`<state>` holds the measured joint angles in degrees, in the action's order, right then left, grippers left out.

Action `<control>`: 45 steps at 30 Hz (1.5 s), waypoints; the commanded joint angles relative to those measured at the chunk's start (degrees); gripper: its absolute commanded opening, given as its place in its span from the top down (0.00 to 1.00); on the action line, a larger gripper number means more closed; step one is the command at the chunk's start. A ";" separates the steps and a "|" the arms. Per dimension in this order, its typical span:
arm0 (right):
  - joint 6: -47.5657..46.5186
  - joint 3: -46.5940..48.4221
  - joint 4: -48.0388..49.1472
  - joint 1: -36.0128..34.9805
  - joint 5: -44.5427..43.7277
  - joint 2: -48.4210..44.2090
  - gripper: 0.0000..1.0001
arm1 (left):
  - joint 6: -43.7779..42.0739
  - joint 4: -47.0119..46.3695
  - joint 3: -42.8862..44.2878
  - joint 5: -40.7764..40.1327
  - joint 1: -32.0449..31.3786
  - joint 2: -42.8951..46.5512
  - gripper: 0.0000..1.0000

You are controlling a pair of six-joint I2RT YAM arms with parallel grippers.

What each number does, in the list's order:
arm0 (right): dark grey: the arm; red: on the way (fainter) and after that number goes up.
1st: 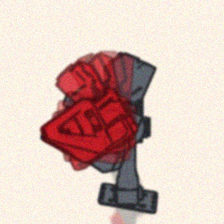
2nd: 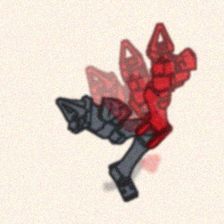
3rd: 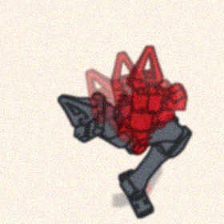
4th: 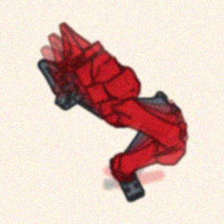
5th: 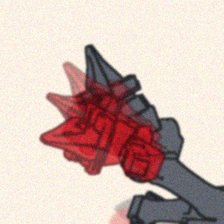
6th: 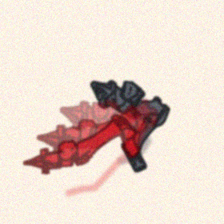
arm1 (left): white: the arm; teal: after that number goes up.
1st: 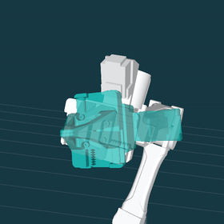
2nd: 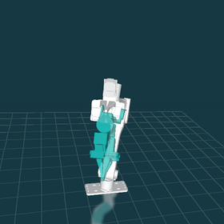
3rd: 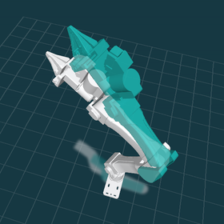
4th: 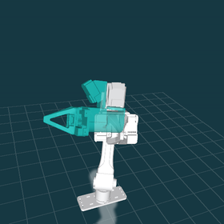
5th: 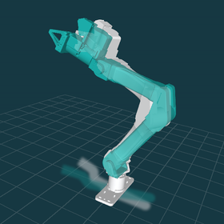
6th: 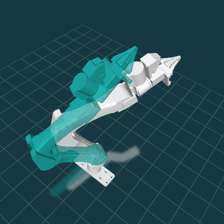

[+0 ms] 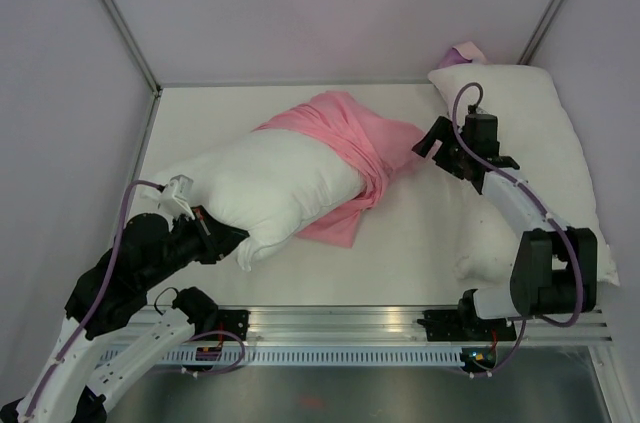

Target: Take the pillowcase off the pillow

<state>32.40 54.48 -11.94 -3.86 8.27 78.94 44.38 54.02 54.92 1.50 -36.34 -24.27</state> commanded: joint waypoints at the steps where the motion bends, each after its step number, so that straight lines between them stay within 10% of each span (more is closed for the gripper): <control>1: 4.77 -2.09 3.59 2.89 6.41 3.93 0.02 | -3.16 -4.19 3.18 -2.38 0.30 0.10 0.98; 22: 17.77 -3.94 39.09 9.22 18.18 23.19 0.09 | -2.72 -2.60 2.57 -1.76 0.30 2.03 0.98; 25: 19.80 -3.77 44.02 9.31 21.43 25.47 0.19 | -2.55 -2.69 2.56 -1.76 0.30 2.12 0.98; 31: 21.91 -5.43 47.98 9.22 22.93 24.08 0.97 | -2.46 -1.73 3.44 -1.76 0.30 2.48 0.98; 45: 7.24 11.60 20.47 10.10 0.35 12.20 1.00 | -5.44 13.90 22.77 -13.35 0.21 3.00 0.98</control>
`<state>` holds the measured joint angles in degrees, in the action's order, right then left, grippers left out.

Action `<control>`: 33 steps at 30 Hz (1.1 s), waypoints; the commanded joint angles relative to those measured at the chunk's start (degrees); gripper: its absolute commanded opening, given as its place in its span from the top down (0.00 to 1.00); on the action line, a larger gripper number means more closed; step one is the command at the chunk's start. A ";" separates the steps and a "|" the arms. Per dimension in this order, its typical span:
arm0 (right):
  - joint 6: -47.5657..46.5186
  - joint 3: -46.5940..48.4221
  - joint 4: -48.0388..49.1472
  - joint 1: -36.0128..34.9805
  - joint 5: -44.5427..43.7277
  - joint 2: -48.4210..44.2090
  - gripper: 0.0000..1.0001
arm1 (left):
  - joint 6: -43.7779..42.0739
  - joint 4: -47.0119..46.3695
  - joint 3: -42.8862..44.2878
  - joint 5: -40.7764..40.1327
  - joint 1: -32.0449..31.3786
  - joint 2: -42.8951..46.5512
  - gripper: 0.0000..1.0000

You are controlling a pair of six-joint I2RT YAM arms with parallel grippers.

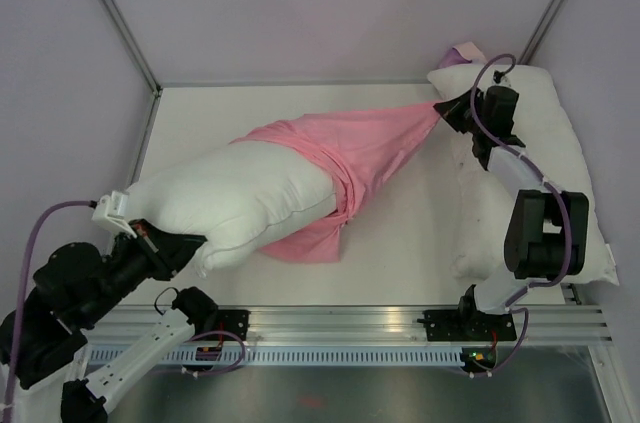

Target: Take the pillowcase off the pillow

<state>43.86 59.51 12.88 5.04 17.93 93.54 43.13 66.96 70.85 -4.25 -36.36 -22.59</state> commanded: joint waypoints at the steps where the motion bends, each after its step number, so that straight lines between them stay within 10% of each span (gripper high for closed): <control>1: -4.04 8.15 -5.84 1.55 -10.45 -2.13 1.00 | -4.37 1.85 9.20 -8.22 0.24 1.41 0.98; 33: -1.32 76.27 -16.14 9.63 -29.89 35.83 0.99 | -5.08 21.28 23.46 -32.48 -1.26 4.57 0.98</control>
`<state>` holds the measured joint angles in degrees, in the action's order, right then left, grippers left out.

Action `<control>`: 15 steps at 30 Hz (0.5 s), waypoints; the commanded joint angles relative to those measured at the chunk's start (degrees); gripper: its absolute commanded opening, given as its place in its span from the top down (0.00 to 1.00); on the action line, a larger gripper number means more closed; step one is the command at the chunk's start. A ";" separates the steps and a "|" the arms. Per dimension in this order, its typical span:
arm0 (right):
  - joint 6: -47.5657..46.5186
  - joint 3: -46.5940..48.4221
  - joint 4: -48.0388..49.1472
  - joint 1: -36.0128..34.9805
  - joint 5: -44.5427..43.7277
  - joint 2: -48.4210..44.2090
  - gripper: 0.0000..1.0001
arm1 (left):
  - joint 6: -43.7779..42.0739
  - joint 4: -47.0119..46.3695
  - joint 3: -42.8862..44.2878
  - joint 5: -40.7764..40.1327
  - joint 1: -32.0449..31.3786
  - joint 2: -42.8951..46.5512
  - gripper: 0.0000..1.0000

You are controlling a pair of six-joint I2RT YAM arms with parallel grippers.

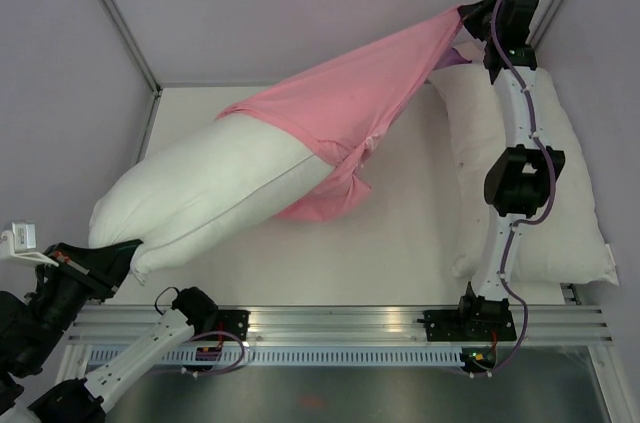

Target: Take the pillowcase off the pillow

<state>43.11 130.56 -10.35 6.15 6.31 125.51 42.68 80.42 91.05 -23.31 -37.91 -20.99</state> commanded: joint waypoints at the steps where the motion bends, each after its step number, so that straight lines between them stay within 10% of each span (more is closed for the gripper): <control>1: 0.21 5.84 7.10 9.13 -18.26 4.47 1.00 | -4.53 7.82 2.83 -14.56 0.21 3.06 0.98; 15: 0.57 8.92 7.53 16.26 -20.19 9.84 1.00 | -6.20 7.82 0.71 -19.49 -0.32 4.65 0.98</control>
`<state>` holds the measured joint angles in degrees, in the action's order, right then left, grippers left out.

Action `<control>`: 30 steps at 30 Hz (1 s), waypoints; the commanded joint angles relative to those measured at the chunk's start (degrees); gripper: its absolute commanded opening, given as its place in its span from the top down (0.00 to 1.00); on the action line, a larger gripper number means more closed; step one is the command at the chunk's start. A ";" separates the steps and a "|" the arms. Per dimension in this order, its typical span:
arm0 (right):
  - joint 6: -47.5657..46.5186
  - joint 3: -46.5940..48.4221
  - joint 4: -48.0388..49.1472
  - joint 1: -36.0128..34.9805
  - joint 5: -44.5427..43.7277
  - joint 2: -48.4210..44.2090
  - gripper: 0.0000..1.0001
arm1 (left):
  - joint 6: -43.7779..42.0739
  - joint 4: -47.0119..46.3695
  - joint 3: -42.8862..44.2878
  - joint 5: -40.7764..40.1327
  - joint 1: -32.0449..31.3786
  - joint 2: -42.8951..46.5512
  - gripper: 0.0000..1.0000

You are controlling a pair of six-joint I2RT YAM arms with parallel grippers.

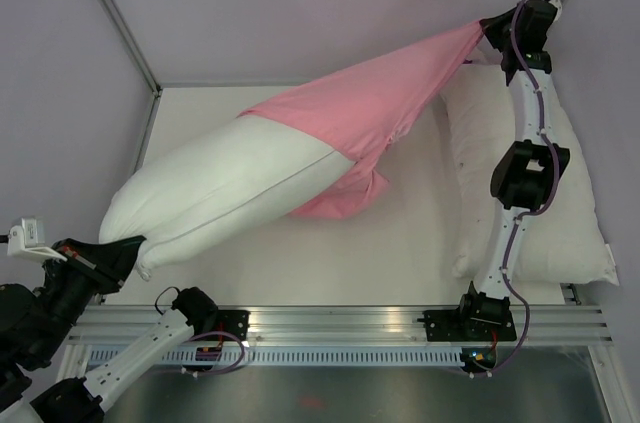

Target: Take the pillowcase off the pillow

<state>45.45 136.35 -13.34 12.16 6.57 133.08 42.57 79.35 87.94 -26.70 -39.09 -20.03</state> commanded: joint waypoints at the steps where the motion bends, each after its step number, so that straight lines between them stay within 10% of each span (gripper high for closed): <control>1: -2.12 3.39 10.44 10.42 -20.63 2.45 1.00 | -6.27 8.89 4.25 -16.19 0.86 3.68 0.98; 30: -4.06 2.86 10.88 15.17 -23.09 1.84 1.00 | -16.47 8.98 19.37 -21.73 1.03 3.60 0.98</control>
<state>40.07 137.23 -7.97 23.18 -8.49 135.17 30.09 82.37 107.50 -42.70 -38.57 -15.16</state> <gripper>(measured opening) 0.003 0.073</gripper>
